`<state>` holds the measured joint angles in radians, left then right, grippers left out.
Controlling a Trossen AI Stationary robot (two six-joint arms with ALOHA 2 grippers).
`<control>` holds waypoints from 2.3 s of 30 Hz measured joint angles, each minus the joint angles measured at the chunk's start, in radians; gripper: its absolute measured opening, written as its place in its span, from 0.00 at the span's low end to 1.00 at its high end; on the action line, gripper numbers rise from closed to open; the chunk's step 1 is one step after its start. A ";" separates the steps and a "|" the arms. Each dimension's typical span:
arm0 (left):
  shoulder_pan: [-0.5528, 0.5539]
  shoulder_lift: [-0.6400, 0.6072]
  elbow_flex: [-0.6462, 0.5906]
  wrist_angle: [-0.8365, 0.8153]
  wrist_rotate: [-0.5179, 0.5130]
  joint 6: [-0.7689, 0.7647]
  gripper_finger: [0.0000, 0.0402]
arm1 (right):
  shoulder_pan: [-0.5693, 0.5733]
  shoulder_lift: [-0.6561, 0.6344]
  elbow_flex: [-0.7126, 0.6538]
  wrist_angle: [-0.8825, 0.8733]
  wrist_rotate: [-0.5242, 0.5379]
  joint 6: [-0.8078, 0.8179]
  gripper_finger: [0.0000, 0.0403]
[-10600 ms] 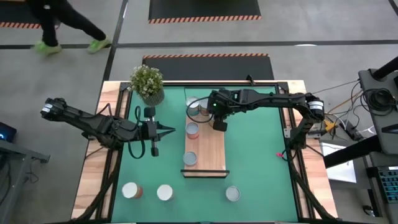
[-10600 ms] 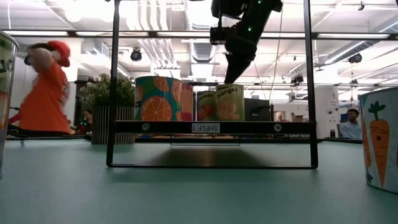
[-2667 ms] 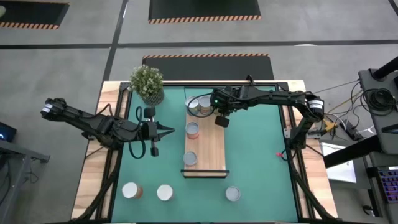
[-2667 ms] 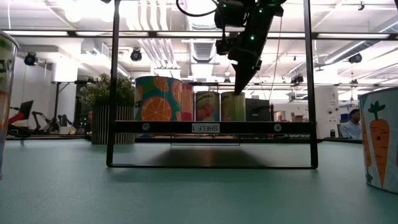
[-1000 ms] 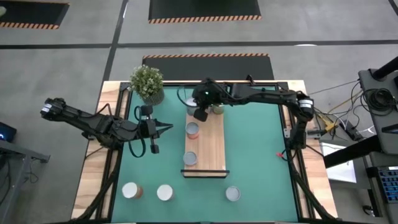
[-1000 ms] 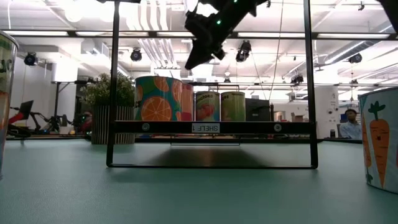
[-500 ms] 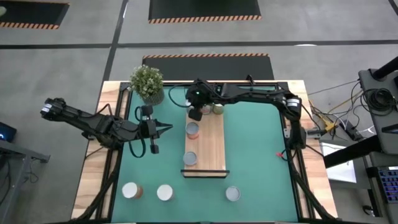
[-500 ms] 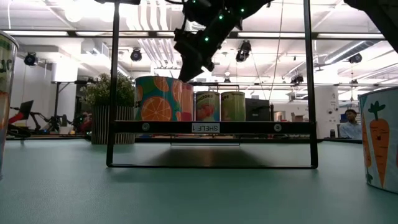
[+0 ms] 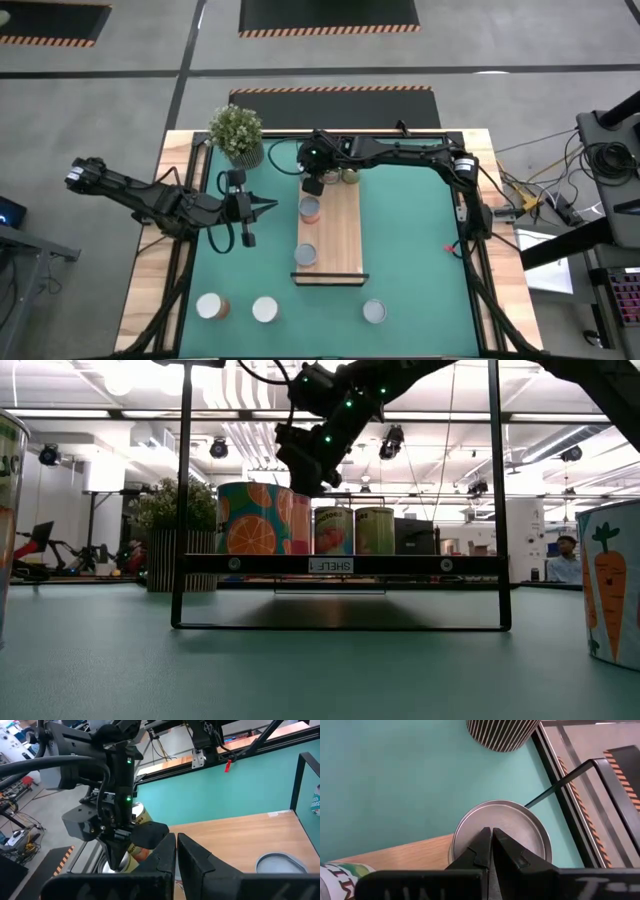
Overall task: Pick and place cans onto a shelf
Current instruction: Adjust the canned cherries on the shelf, then put the canned peaches on the shelf
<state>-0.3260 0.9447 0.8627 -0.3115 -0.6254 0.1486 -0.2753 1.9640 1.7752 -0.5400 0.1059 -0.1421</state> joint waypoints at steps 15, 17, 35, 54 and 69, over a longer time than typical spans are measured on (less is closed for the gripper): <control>0.000 0.000 0.000 0.000 0.000 0.000 0.00 | -0.016 0.000 0.000 0.001 0.000 -0.008 0.02; 0.000 0.000 0.000 0.000 0.000 0.000 0.00 | -0.016 -0.002 -0.001 0.002 0.000 -0.009 0.02; 0.000 0.000 0.000 -0.001 0.000 -0.011 0.00 | 0.092 -0.178 -0.003 -0.041 -0.005 -0.001 0.02; 0.000 0.000 -0.002 -0.005 0.015 -0.070 0.00 | 0.499 -0.275 -0.039 -0.171 0.136 0.077 0.02; 0.000 0.003 -0.003 -0.016 0.050 -0.247 0.00 | 0.735 -0.415 -0.231 -0.076 0.433 0.051 0.02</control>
<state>-0.3260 0.9477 0.8597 -0.3270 -0.5758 -0.0987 0.4592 1.5490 1.5443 -0.6162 0.5391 -0.0916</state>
